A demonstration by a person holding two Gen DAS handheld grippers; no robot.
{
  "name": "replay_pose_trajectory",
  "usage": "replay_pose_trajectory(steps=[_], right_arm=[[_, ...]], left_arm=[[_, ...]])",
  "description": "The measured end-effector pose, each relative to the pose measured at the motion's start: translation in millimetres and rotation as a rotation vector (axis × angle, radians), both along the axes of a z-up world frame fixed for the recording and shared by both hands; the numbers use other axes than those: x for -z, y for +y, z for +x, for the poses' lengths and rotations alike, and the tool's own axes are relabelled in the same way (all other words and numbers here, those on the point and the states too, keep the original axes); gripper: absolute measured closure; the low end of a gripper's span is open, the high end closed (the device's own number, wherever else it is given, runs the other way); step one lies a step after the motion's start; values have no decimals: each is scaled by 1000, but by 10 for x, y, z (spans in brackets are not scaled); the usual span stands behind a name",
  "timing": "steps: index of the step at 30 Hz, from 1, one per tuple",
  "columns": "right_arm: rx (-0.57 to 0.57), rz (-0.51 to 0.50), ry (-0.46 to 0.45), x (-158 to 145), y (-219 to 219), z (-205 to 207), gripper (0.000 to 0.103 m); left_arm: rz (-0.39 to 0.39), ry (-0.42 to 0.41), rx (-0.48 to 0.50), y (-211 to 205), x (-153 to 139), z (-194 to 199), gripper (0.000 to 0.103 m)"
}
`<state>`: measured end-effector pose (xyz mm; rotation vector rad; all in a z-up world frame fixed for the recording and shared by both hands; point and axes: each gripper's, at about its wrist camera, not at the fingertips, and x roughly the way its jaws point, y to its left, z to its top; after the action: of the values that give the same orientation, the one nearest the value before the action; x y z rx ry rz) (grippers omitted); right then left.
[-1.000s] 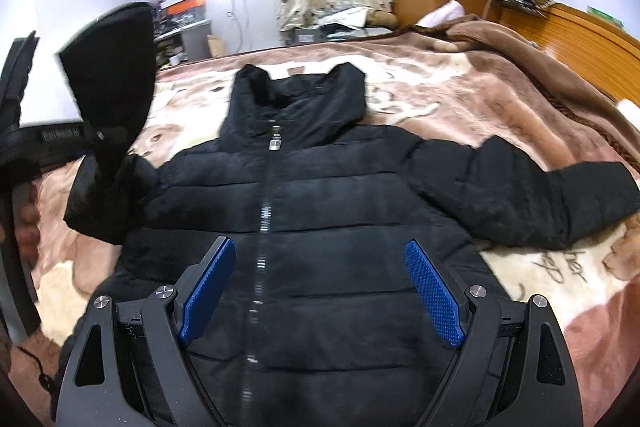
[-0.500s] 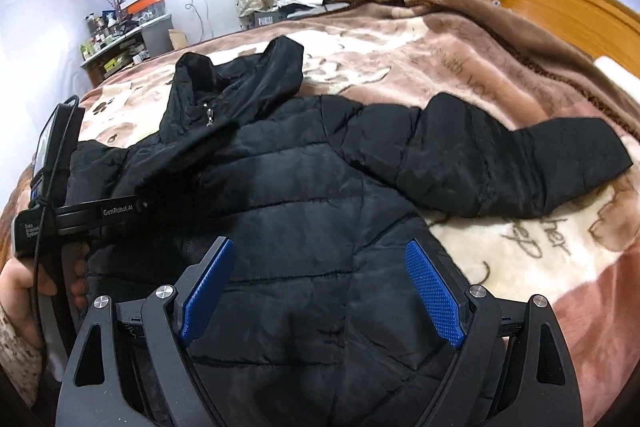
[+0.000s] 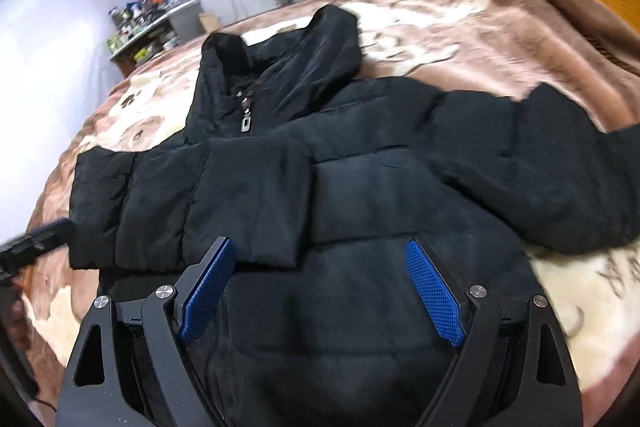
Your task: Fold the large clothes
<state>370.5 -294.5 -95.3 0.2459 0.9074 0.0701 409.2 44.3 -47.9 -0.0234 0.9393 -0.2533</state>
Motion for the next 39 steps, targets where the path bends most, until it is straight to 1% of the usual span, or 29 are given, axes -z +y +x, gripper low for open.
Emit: replay_pose_trajectory(steps=[2,3,5,6,8,9,10,11,12,14,16,18,19,20,21,22,23,24,25,26,29,32,33,34,35,36,37,38,39], right_arm=[[-22,-26,8,89,124,150,16],[-28,-35,19,140,176,215,16],[-38,-41,37,239,246,314,16],[-35,-60,64,309,286,373,17],[-33,-60,75,371,320,415,42],[-32,-59,72,371,334,416,76],[-29,-60,76,362,344,415,87],[-27,-59,66,333,341,405,89],[-29,-51,48,282,321,382,96],[-14,-49,3,158,238,335,96],[22,-93,-30,49,156,285,96],[41,-101,-32,33,87,293,96],[53,-106,-29,34,55,294,96],[67,-117,-32,23,38,293,96],[83,-146,-36,21,17,280,96],[92,-170,-30,40,10,282,96],[96,-182,-18,73,12,277,96],[98,-193,10,141,6,290,96],[98,-198,47,237,-6,316,96],[95,-200,59,277,-18,326,96],[81,-212,85,372,-42,354,96],[67,-189,92,323,-94,330,95],[68,-168,79,280,-142,287,91],[77,-132,57,206,-236,220,85],[88,-96,31,122,-362,134,82],[98,-77,16,61,-455,68,76],[125,-58,-7,-27,-656,-56,69],[152,-56,-19,-75,-788,-136,64],[198,-60,-27,-133,-1006,-251,56]], left_arm=[[61,-5,-49,164,34,87,18],[69,4,-67,236,77,141,18],[73,65,-116,354,220,262,18],[75,83,-124,374,287,307,18],[76,100,-143,390,405,360,18],[80,111,-145,374,476,391,18],[83,122,-149,357,527,412,18],[83,125,-155,335,562,427,18],[86,124,-150,329,576,433,18],[86,107,-138,277,598,440,18],[66,115,-134,246,622,465,17],[72,94,-100,167,605,427,17],[85,64,-78,116,579,395,17],[96,44,-79,96,564,378,17],[120,49,-90,84,588,405,17],[126,66,-100,88,624,446,16],[123,96,-111,100,699,510,13],[117,131,-116,117,773,566,7],[113,149,-123,120,822,602,5],[110,161,-130,119,863,632,4],[129,159,-134,83,894,661,1],[148,159,-138,61,882,643,1],[146,164,-142,67,865,635,1],[132,168,-148,78,825,607,1],[118,167,-150,91,794,576,1],[106,161,-153,103,723,516,2],[97,152,-146,99,665,456,3],[84,141,-132,76,588,380,3],[77,128,-120,52,522,313,3]])
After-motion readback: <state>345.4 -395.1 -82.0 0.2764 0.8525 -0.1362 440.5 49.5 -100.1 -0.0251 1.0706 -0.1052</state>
